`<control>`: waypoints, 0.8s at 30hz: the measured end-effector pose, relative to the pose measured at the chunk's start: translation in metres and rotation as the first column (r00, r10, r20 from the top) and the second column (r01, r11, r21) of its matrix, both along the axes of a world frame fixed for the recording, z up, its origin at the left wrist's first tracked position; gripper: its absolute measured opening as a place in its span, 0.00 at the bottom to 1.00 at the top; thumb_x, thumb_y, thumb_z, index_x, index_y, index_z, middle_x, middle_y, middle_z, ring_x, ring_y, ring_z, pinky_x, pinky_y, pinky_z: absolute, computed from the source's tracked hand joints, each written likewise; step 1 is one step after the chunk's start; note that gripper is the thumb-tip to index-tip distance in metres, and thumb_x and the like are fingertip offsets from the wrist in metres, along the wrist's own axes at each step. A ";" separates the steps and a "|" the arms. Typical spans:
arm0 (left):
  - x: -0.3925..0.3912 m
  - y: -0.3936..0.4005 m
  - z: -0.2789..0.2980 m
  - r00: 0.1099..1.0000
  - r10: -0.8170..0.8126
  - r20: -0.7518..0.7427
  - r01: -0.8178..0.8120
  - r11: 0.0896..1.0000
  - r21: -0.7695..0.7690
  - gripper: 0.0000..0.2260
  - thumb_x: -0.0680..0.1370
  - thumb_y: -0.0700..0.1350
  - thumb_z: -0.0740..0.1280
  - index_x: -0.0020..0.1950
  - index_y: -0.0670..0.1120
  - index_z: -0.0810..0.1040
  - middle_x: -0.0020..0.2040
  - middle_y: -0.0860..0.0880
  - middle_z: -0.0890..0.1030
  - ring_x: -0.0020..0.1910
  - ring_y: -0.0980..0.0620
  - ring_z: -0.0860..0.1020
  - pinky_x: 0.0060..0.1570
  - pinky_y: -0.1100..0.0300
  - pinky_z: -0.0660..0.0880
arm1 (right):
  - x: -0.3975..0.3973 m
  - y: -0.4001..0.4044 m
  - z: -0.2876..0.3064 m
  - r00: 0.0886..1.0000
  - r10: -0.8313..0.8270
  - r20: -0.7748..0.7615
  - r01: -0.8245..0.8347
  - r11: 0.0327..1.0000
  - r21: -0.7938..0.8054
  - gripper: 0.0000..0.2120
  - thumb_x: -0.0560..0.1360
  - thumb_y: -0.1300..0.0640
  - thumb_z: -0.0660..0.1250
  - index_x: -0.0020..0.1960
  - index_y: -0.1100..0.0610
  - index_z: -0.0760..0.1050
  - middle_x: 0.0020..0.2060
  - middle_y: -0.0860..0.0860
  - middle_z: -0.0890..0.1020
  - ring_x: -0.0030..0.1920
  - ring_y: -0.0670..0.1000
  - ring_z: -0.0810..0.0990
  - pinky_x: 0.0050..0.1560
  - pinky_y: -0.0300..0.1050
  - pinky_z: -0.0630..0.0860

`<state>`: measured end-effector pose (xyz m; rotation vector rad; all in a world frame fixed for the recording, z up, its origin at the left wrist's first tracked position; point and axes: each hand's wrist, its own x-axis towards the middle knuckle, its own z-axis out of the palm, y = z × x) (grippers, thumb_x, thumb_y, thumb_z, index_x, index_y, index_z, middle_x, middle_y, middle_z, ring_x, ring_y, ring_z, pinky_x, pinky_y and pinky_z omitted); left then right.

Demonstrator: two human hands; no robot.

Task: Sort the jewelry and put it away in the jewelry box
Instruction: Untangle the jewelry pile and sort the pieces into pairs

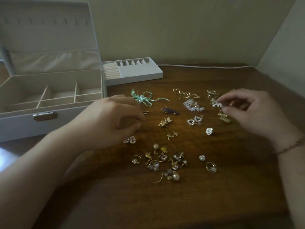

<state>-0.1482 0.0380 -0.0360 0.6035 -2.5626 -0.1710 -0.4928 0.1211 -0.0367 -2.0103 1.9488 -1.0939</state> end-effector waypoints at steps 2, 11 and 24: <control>-0.002 0.001 0.001 0.998 -0.030 -0.050 0.025 0.996 -0.091 0.06 0.75 0.43 0.71 0.49 0.45 0.86 0.46 0.52 0.83 0.46 0.49 0.80 0.44 0.49 0.79 | 0.001 0.002 0.001 0.997 0.068 -0.047 -0.064 0.994 0.085 0.12 0.69 0.53 0.73 0.45 0.35 0.80 0.43 0.36 0.81 0.40 0.44 0.78 0.35 0.32 0.73; -0.001 0.008 0.003 0.991 -0.131 0.024 0.130 0.991 0.021 0.08 0.77 0.45 0.68 0.52 0.46 0.85 0.48 0.53 0.81 0.38 0.50 0.81 0.37 0.51 0.79 | 0.020 0.006 -0.001 0.952 0.260 -0.161 -0.194 0.921 0.339 0.07 0.69 0.50 0.75 0.44 0.39 0.81 0.45 0.30 0.79 0.42 0.39 0.78 0.37 0.32 0.72; -0.006 0.009 0.000 0.987 -0.158 0.036 0.156 0.985 0.069 0.08 0.78 0.44 0.68 0.53 0.46 0.85 0.45 0.52 0.81 0.38 0.48 0.81 0.36 0.50 0.78 | 0.067 0.034 -0.004 0.771 0.627 -0.107 -0.588 0.767 0.259 0.06 0.72 0.54 0.74 0.49 0.47 0.83 0.46 0.39 0.82 0.53 0.44 0.80 0.52 0.39 0.76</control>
